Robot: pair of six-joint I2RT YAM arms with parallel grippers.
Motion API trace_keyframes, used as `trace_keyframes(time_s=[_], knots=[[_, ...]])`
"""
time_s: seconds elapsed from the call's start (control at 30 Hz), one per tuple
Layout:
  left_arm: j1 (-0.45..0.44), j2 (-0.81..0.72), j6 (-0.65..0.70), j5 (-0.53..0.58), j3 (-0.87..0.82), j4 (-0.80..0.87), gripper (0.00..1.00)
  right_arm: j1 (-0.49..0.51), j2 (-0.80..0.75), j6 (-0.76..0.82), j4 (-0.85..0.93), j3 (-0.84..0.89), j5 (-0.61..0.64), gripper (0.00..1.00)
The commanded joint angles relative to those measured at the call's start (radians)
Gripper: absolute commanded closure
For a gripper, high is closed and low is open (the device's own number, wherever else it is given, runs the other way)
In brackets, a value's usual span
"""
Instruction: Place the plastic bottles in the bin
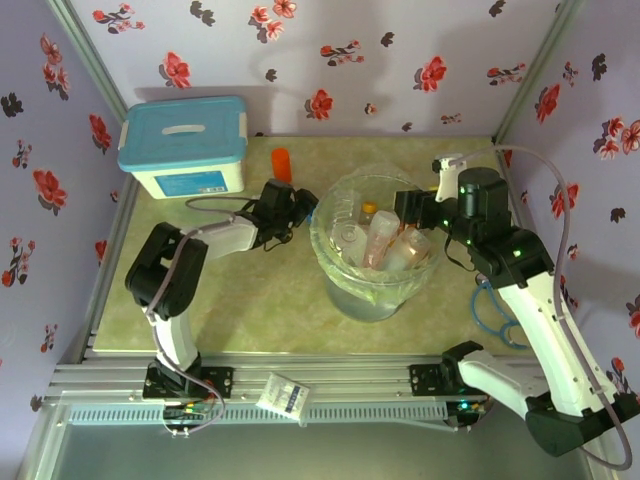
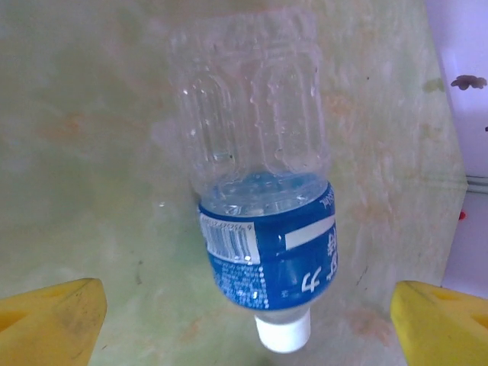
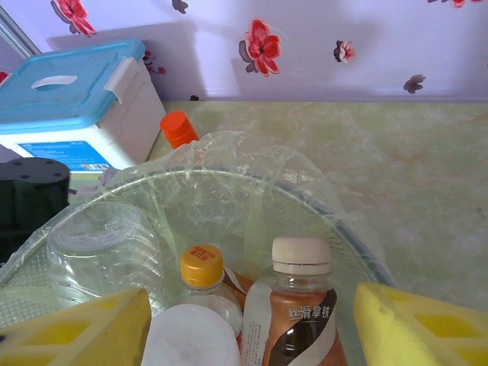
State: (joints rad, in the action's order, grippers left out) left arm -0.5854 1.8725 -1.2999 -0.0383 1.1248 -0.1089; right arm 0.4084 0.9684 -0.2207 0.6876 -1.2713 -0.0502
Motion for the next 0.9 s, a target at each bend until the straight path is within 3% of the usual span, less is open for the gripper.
trace_keyframes(time_s=[0.0,0.3,0.53,0.87], knots=[[-0.021,0.063,-0.016,-0.017,0.089,-0.042,0.04,-0.009,-0.011,-0.005,0.024,0.012,0.027,0.29],[-0.022,0.206,-0.077,-0.008,0.161,-0.055,0.07,-0.012,-0.028,0.008,0.047,0.01,0.045,0.29],[-0.021,0.242,-0.118,-0.005,0.151,-0.078,0.18,-0.018,-0.041,0.011,0.054,0.006,0.05,0.29],[-0.012,0.165,-0.087,0.025,0.086,-0.098,0.38,-0.019,-0.042,0.0,0.045,0.006,0.047,0.29]])
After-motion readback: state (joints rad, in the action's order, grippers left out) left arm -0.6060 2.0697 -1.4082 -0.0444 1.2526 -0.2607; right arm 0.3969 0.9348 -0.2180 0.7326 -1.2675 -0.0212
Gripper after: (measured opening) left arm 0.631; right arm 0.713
